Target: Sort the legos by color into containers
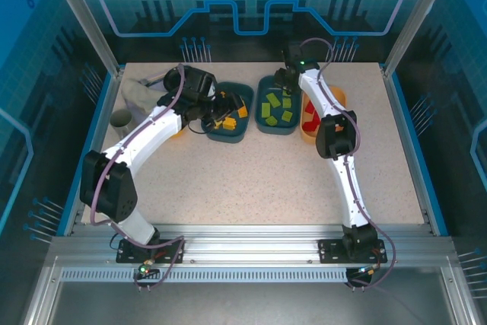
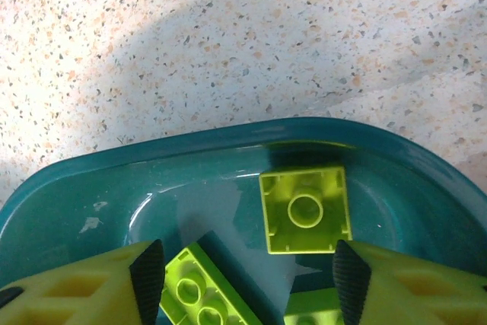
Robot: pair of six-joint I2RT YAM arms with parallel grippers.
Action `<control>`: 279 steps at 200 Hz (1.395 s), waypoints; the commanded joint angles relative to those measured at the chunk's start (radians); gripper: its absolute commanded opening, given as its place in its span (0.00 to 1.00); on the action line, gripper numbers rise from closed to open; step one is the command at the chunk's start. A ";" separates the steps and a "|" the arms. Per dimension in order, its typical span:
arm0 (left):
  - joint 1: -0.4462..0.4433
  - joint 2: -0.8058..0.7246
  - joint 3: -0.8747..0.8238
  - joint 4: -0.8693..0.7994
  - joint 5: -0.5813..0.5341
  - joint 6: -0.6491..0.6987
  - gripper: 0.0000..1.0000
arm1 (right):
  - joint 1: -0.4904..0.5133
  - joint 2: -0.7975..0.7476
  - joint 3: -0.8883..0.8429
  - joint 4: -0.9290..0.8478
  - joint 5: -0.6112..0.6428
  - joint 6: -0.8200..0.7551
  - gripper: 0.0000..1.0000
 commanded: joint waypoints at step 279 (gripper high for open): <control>0.316 -0.498 -0.965 0.629 -0.677 0.632 0.99 | -0.075 -1.263 -2.004 1.077 0.261 -0.600 1.00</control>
